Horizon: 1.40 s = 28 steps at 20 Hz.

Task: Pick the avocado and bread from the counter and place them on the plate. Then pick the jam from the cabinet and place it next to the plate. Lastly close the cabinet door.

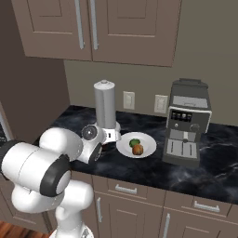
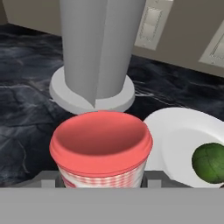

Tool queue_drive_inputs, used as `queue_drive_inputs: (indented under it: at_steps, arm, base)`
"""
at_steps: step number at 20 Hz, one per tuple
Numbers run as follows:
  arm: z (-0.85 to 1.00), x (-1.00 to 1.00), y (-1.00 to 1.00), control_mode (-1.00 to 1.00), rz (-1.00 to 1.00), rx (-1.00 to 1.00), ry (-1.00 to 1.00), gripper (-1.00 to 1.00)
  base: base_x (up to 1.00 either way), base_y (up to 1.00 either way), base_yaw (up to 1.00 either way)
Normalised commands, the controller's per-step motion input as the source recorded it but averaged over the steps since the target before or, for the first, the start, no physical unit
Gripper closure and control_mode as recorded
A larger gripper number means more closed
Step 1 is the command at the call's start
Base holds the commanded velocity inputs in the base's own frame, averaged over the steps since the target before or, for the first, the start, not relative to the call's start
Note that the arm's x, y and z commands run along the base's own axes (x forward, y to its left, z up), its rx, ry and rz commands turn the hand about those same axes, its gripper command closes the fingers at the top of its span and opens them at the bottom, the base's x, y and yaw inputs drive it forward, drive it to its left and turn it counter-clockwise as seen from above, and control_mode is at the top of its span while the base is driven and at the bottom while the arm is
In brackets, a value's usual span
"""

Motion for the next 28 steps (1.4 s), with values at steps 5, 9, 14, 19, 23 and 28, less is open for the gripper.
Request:
queue_drive_inputs:
  at_steps: [5,9,14,19,23,28]
  arm:
    - [-0.21,-0.07,0.03,-1.0,-0.01,0.0,-0.03,1.0]
    - [-0.34,-0.12,0.0,-1.0,-0.04,0.0,0.0,-1.0]
    - [-0.31,-0.12,0.01,-1.0,-0.08,0.0,0.0,-1.0]
    - [-0.14,-0.13,0.08,-1.0,-0.05,0.0,0.0,-1.0]
    - [-0.01,-0.12,0.17,-1.0,-0.01,0.0,0.0,-1.0]
    - [0.1,-0.24,0.07,-1.0,0.0,0.0,-0.04,-1.0]
  base:
    - [0.0,0.0,0.0]
    - [0.0,0.0,0.0]
    - [0.0,0.0,0.0]
    - [0.0,0.0,0.0]
    - [0.0,0.0,0.0]
    - [0.0,0.0,0.0]
